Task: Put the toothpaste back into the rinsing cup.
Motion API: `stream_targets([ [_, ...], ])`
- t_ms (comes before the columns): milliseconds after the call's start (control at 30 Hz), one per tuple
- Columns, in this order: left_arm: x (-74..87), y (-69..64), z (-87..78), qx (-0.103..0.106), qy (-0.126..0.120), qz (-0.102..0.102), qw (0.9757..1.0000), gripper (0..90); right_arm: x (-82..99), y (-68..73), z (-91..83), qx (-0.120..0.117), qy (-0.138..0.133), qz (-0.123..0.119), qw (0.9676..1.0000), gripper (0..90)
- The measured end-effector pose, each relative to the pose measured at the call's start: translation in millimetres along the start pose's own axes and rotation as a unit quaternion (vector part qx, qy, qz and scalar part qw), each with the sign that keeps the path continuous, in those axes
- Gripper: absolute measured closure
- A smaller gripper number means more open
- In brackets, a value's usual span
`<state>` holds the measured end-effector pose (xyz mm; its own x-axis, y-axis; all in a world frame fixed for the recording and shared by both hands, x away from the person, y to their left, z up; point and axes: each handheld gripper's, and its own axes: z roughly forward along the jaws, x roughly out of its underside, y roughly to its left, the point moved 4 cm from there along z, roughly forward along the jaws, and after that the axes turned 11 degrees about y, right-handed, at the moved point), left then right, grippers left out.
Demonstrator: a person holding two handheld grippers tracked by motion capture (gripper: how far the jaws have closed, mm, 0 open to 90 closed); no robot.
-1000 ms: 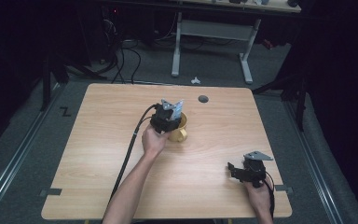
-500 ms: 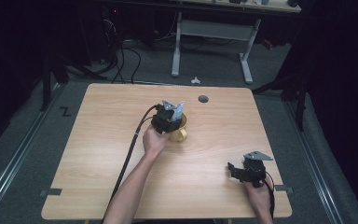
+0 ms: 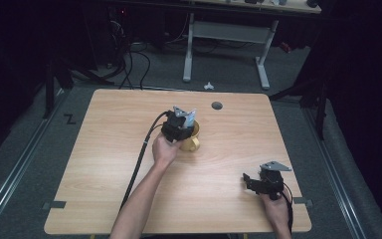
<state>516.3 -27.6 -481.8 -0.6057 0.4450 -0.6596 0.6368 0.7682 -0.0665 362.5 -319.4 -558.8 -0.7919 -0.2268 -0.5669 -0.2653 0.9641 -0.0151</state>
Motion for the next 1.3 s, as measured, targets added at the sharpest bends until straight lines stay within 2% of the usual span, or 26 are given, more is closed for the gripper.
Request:
stream_targets([
  [400, -2.6, 2.2, -11.1, -0.003, -0.018, 0.002, 0.9998, 57.7, 0.0, 0.0, 0.0, 0.0, 0.0, 0.0, 1.0, 21.4],
  [1100, 1.2, 6.5, -18.2, -0.01, -0.019, 0.0, 0.9998, 50.0, 0.0, 0.0, 0.0, 0.0, 0.0, 0.0, 1.0, 21.4],
  [1300, 1.8, 7.1, -22.9, -0.024, -0.019, 0.008, 0.9995, 47.6, -0.1, 0.0, 0.0, 0.0, 0.0, 0.0, 1.0, 21.4],
])
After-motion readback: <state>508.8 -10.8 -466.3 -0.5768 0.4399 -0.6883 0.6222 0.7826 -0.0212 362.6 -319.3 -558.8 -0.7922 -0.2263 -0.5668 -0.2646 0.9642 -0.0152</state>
